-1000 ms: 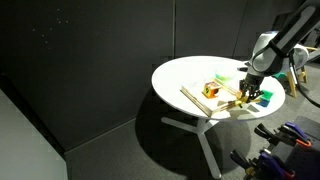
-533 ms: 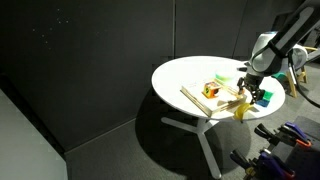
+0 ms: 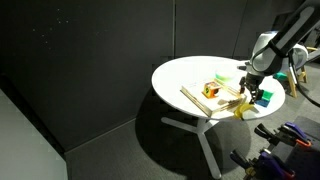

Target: Move the banana to the left

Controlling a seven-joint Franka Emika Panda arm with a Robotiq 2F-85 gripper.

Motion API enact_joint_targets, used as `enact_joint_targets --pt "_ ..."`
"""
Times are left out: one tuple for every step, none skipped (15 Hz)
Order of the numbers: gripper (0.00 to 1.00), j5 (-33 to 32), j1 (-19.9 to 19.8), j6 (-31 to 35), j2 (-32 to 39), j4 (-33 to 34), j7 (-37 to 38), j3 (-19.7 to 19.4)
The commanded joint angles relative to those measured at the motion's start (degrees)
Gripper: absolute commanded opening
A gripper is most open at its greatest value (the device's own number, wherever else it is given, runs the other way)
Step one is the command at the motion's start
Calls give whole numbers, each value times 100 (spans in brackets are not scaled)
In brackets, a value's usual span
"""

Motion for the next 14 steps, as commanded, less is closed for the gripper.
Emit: enact_joint_targets --pt "100 -341 85 -238 -226 -8 1104 -205" --pt "100 -416 85 -295 -270 -16 1357 -232" --pt "100 -506 97 -363 -326 -28 1633 -269" --pt "100 -595 107 -437 -388 -43 1922 -301" --pt "100 -719 130 -522 -457 -57 2245 -347" --pt "100 -802 130 -621 -525 -67 2522 -360" --pt "100 -874 129 -746 -606 -78 2811 -365" --pt "100 -944 128 -838 -692 -95 3115 -373" --pt "100 -987 117 -913 -785 -124 3418 -367" --pt "100 -1037 108 -969 -862 -145 3688 -357" --pt "100 -1066 99 -1006 -950 -189 3977 -346" --pt "100 -1083 94 -1038 -1039 -233 4258 -339" --pt "100 -1123 95 -1038 -1098 -273 4530 -329" --pt "100 -1196 98 -1014 -1172 -329 4822 -326"
